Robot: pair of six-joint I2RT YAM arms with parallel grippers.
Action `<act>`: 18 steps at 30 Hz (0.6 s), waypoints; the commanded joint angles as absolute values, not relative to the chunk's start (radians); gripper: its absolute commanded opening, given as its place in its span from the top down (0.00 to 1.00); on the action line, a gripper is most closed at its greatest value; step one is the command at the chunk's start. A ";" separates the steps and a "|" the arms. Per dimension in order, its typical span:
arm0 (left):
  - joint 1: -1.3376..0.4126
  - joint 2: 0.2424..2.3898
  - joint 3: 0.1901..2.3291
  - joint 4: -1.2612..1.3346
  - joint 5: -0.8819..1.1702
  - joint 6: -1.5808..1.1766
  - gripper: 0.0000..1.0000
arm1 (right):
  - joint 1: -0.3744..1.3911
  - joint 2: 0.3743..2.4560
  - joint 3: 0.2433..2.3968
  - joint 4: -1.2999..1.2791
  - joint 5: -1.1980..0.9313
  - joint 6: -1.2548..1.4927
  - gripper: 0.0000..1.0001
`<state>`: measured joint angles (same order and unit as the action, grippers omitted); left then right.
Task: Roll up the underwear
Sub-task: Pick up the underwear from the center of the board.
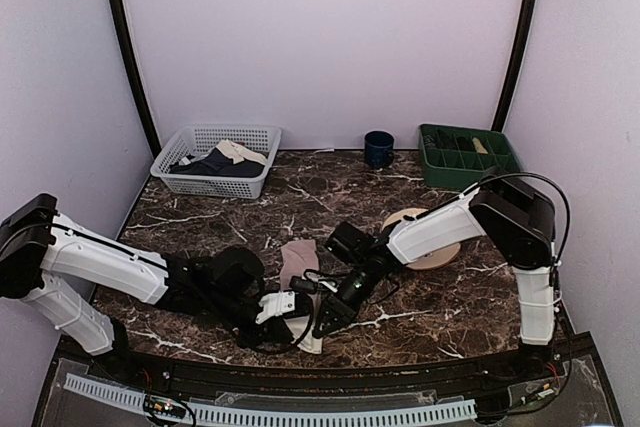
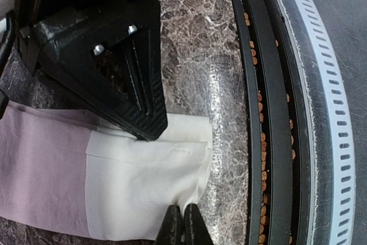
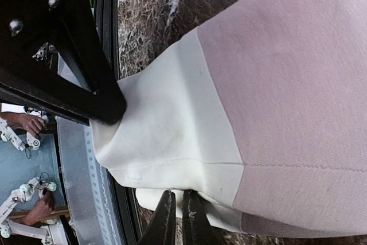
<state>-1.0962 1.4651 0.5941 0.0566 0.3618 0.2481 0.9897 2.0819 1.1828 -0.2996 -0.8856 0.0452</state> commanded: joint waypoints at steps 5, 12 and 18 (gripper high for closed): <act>-1.023 1.430 0.639 0.027 0.451 0.232 1.00 | 0.977 1.992 1.190 -0.373 -0.826 0.020 0.93; -1.019 1.475 0.672 -0.004 0.510 0.269 1.00 | 0.915 1.939 1.249 -0.390 -0.873 0.032 0.90; -1.000 1.469 0.671 0.008 0.518 0.253 1.00 | 0.925 2.048 1.290 -0.332 -0.884 0.067 0.90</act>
<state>-1.0168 1.4761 0.6544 0.0254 0.4820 0.2512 0.9108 1.9766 1.2652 -0.3626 -0.8673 0.0437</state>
